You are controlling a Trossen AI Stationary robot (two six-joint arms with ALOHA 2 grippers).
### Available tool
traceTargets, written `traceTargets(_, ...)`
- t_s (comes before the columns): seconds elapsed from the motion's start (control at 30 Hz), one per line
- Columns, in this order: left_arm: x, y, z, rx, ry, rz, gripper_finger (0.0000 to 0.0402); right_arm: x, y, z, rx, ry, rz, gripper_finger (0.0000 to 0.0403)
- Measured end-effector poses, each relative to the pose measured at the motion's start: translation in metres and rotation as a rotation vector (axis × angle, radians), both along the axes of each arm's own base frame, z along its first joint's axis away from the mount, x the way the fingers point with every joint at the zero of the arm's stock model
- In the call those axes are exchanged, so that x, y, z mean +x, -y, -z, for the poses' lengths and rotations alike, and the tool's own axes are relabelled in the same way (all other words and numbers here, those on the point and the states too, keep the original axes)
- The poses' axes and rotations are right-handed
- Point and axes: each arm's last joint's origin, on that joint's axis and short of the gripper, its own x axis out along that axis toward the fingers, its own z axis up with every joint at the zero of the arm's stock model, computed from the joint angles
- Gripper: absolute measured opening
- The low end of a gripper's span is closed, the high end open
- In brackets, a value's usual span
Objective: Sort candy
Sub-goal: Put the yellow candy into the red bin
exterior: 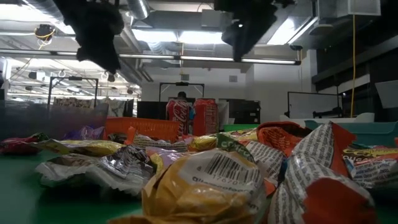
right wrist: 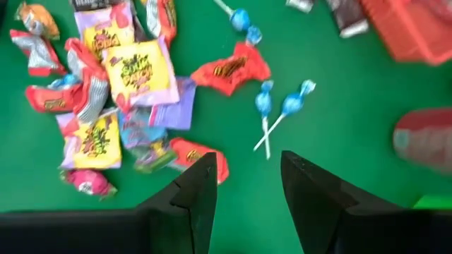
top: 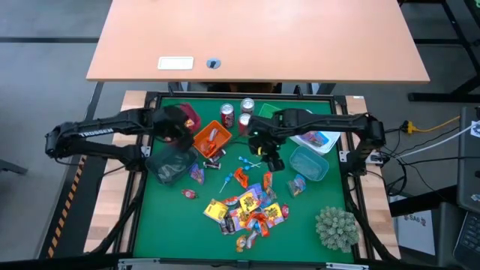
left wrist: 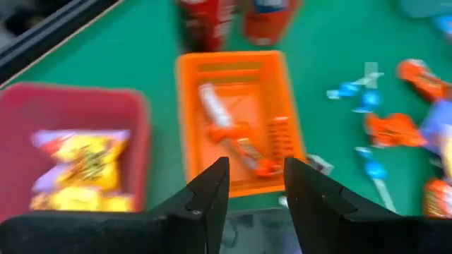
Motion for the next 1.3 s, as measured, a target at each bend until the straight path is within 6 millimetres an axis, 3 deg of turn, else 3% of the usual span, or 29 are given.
traceTargets(0.43,0.019,0.069,0.002,0.005,0.036,0.385,0.0125,-0.057,-0.002,0.002,0.011,-0.046,0.159,0.0156)
traceTargets(0.73,0.073,0.115,0.018,0.135,0.191,0.636,0.0125,-0.077,-0.002,0.007,-0.025,-0.066,0.23,0.0156)
traceTargets(0.97,0.103,0.145,0.046,0.178,0.221,0.75,0.0125,-0.077,-0.002,0.007,-0.02,-0.072,0.229,0.0156)
traceTargets(1.3,0.106,0.19,0.104,0.123,0.029,0.935,0.0125,-0.078,-0.002,0.007,-0.015,-0.075,0.226,0.0156)
